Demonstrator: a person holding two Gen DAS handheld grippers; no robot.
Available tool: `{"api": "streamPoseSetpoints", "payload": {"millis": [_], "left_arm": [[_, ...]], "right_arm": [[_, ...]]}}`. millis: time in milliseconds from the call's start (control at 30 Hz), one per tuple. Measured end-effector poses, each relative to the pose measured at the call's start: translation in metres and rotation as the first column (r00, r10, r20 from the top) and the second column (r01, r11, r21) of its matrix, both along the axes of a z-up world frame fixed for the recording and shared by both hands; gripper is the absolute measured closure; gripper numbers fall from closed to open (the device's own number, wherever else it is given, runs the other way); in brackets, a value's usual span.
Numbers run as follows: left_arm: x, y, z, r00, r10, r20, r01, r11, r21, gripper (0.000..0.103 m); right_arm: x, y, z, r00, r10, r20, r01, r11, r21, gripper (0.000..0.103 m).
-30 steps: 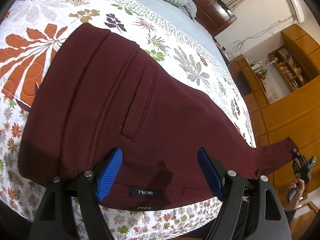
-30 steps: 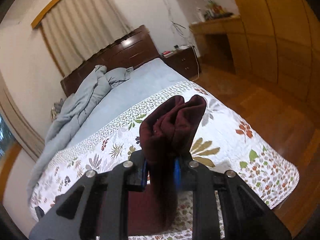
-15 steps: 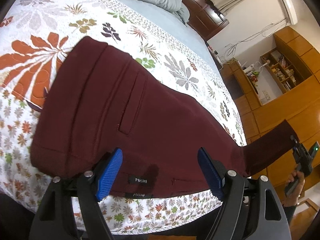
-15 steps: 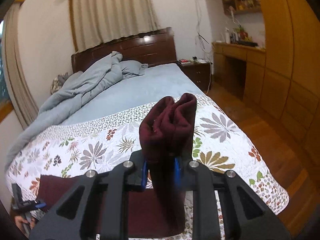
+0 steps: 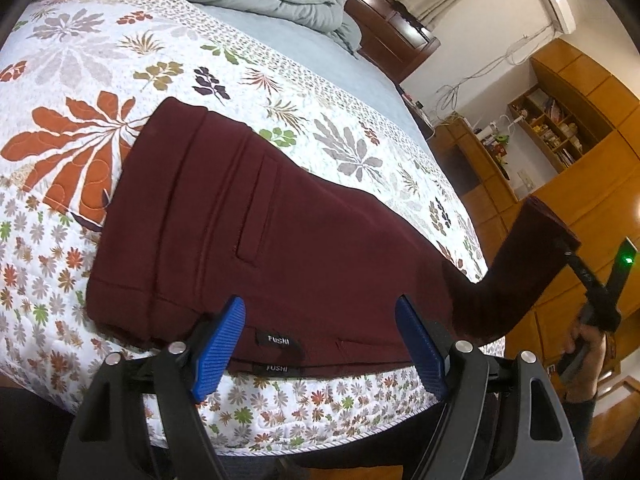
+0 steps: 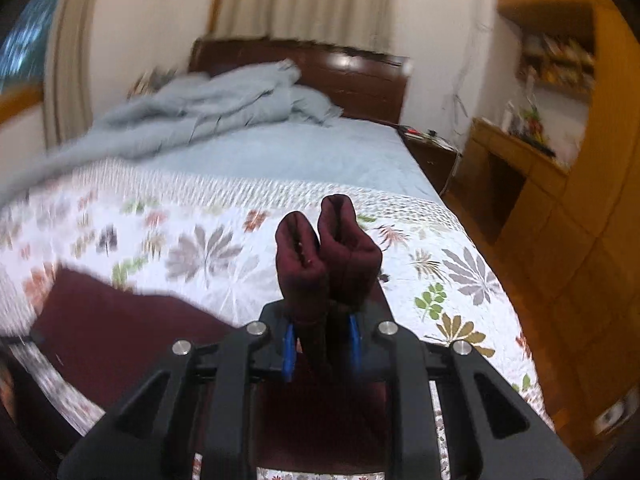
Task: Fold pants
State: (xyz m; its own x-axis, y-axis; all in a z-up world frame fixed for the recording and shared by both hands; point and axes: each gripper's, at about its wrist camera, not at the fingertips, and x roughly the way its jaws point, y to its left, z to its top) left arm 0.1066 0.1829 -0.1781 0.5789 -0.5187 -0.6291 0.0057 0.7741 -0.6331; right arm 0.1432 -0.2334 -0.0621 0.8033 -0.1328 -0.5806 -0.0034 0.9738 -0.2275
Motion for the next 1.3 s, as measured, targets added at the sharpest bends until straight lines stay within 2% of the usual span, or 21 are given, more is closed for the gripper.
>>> {"api": "streamPoseSetpoints", "payload": {"millis": [100, 133, 200, 267, 333, 433, 533, 633, 700, 833, 900, 967, 1000, 1067, 1100, 1200, 1267, 1300], "left_arm": [[-0.001, 0.0, -0.002, 1.0, -0.003, -0.003, 0.003, 1.0, -0.006, 0.025], [-0.002, 0.001, -0.004, 1.0, -0.001, -0.006, 0.001, 1.0, -0.011, 0.025], [-0.003, 0.002, -0.005, 1.0, -0.001, -0.011, 0.0, 1.0, -0.019, 0.025], [-0.005, 0.003, -0.009, 1.0, -0.002, -0.017, 0.002, 1.0, -0.028, 0.025], [-0.007, 0.005, -0.012, 1.0, -0.003, -0.023, 0.003, 0.999, -0.039, 0.025], [-0.01, 0.007, -0.017, 0.999, -0.003, -0.033, 0.001, 0.999, -0.054, 0.025], [-0.011, 0.009, -0.019, 0.999, -0.005, -0.036, 0.002, 0.998, -0.064, 0.025], [-0.01, 0.009, -0.019, 0.999, -0.007, -0.034, 0.004, 0.998, -0.068, 0.025], [-0.01, 0.009, -0.019, 0.999, -0.008, -0.034, 0.005, 0.997, -0.072, 0.025], [-0.01, 0.008, -0.02, 0.999, -0.011, -0.035, 0.009, 0.997, -0.072, 0.025], [-0.01, 0.007, -0.019, 0.999, -0.012, -0.035, 0.01, 0.997, -0.072, 0.025], [-0.011, 0.006, -0.018, 0.999, -0.014, -0.035, 0.011, 0.997, -0.075, 0.025], [-0.01, 0.006, -0.018, 0.999, -0.015, -0.034, 0.012, 0.997, -0.075, 0.025], [-0.01, 0.004, -0.017, 0.999, -0.018, -0.032, 0.015, 0.997, -0.074, 0.025], [-0.01, 0.004, -0.017, 0.999, -0.018, -0.032, 0.016, 0.997, -0.073, 0.025], [-0.01, 0.001, -0.016, 0.999, -0.019, -0.032, 0.017, 0.997, -0.076, 0.025], [-0.009, -0.002, -0.015, 0.999, -0.022, -0.029, 0.019, 0.997, -0.076, 0.025], [-0.009, -0.004, -0.015, 0.999, -0.023, -0.029, 0.021, 0.997, -0.077, 0.025]], "right_arm": [[0.001, 0.046, -0.034, 0.997, 0.056, -0.055, -0.063, 0.988, -0.143, 0.084], [0.0, 0.07, -0.056, 0.993, 0.083, -0.087, -0.102, 0.965, -0.241, 0.084], [-0.003, 0.097, -0.087, 0.985, 0.109, -0.132, -0.149, 0.925, -0.35, 0.084], [-0.01, 0.128, -0.134, 0.975, 0.133, -0.176, -0.208, 0.822, -0.53, 0.084], [-0.018, 0.146, -0.169, 0.965, 0.153, -0.211, -0.254, 0.734, -0.629, 0.084], [-0.032, 0.158, -0.203, 0.954, 0.176, -0.242, -0.297, 0.638, -0.711, 0.084], [-0.039, 0.158, -0.219, 0.954, 0.176, -0.241, -0.298, 0.577, -0.76, 0.083], [-0.04, 0.158, -0.229, 0.951, 0.178, -0.255, -0.31, 0.557, -0.77, 0.083], [-0.041, 0.157, -0.232, 0.948, 0.177, -0.265, -0.318, 0.562, -0.763, 0.083], [-0.037, 0.152, -0.231, 0.943, 0.173, -0.284, -0.33, 0.599, -0.73, 0.081], [-0.035, 0.15, -0.23, 0.941, 0.179, -0.287, -0.335, 0.607, -0.721, 0.078], [-0.035, 0.149, -0.223, 0.939, 0.189, -0.286, -0.339, 0.638, -0.691, 0.072], [-0.036, 0.148, -0.216, 0.937, 0.202, -0.284, -0.344, 0.66, -0.668, 0.062], [-0.043, 0.146, -0.197, 0.935, 0.228, -0.273, -0.352, 0.7, -0.621, 0.054], [-0.047, 0.143, -0.184, 0.931, 0.242, -0.273, -0.36, 0.725, -0.587, 0.053], [-0.054, 0.118, -0.144, 0.937, 0.236, -0.257, -0.331, 0.831, -0.446, 0.053], [-0.05, 0.081, -0.111, 0.955, 0.193, -0.224, -0.258, 0.914, -0.314, 0.053], [-0.044, 0.053, -0.093, 0.971, 0.145, -0.191, -0.189, 0.953, -0.238, 0.053]]}}
